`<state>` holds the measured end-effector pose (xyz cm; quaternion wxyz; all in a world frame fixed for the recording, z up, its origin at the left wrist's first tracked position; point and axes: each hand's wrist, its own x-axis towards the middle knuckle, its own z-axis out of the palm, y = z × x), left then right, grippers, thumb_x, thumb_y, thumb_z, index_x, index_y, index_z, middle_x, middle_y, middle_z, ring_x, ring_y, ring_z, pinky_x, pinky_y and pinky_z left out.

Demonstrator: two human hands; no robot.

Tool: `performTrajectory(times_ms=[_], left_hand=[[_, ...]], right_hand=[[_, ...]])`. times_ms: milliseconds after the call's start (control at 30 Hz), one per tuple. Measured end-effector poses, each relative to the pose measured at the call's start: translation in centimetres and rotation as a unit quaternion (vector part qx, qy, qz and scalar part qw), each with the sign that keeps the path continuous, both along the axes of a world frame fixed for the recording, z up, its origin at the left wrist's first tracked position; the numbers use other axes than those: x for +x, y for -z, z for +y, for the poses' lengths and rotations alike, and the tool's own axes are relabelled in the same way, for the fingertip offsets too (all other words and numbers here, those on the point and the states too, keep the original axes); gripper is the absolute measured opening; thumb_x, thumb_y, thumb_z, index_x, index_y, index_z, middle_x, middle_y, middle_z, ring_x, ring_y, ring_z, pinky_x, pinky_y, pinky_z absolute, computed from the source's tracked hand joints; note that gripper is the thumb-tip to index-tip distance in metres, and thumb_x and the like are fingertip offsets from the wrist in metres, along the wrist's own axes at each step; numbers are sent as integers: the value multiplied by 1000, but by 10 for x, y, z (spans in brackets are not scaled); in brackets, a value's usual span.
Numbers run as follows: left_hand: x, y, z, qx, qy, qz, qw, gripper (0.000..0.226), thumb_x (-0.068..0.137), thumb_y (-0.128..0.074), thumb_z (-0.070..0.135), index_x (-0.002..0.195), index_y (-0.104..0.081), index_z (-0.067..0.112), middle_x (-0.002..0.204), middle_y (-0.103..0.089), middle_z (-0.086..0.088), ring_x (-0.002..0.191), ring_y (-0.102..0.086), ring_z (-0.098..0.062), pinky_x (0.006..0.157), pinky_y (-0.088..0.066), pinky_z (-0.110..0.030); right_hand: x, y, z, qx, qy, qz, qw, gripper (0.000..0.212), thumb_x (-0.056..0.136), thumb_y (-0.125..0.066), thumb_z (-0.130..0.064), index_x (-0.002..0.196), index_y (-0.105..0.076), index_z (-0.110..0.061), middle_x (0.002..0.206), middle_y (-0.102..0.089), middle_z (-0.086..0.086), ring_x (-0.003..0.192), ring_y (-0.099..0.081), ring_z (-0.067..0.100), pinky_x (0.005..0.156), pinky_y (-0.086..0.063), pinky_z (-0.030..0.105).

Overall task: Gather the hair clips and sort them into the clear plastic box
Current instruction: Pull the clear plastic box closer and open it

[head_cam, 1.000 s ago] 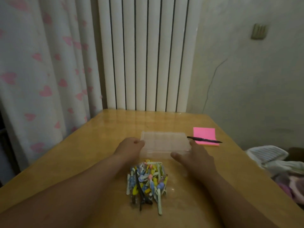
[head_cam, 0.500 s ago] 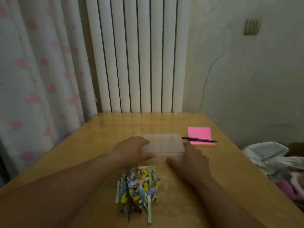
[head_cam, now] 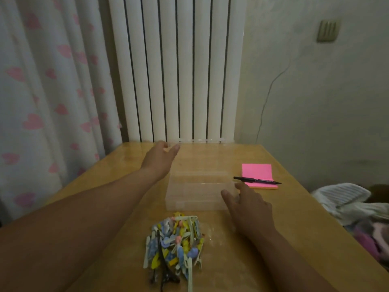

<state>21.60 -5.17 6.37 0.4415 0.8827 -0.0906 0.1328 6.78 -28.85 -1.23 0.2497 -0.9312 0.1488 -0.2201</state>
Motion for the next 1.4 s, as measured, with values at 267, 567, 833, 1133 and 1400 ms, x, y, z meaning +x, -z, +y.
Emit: performTrajectory(times_ms=[267, 567, 833, 1133, 1400], left_hand=[[34, 46, -13, 20, -11, 148, 989, 47, 111, -49, 42, 125, -74, 5, 112, -75, -12, 103, -67, -30, 95, -51, -38], [-19, 55, 18, 13, 61, 117, 991, 51, 112, -44, 47, 150, -60, 16, 153, -58, -3, 137, -56, -28, 117, -43, -43], [-66, 70, 52, 1, -4, 23, 1000, 28, 109, -54, 37, 112, -73, 16, 104, -71, 1, 95, -63, -18, 76, -45, -34], [-60, 73, 52, -28, 12, 18, 999, 26, 107, -58, 34, 97, -74, 16, 89, -70, 0, 85, -64, -16, 68, -45, -30], [-62, 72, 55, -57, 28, 26, 998, 26, 106, -59, 35, 99, -77, 17, 93, -73, -1, 89, -66, -17, 79, -51, -35]], right_hand=[[-2, -3, 0, -28, -15, 33, 999, 55, 93, -37, -80, 125, -63, -42, 121, -66, -8, 115, -62, 16, 106, -43, 48], [-10, -8, 5, -29, -2, 28, 999, 66, 87, -37, -86, 130, -61, -42, 123, -64, 0, 117, -60, 24, 99, -50, 51], [-33, -36, 33, 25, -179, -92, 979, 17, 99, -63, -45, 103, -72, -31, 89, -68, -12, 81, -62, 4, 72, -55, 32], [-30, -29, 56, -14, -277, 88, 957, 21, 89, -71, -58, 102, -72, -41, 92, -66, -13, 86, -61, 1, 73, -52, 25], [-30, -36, 55, 192, -307, 103, 926, 7, 96, -75, -26, 94, -80, -30, 96, -78, -5, 90, -73, 9, 80, -58, 30]])
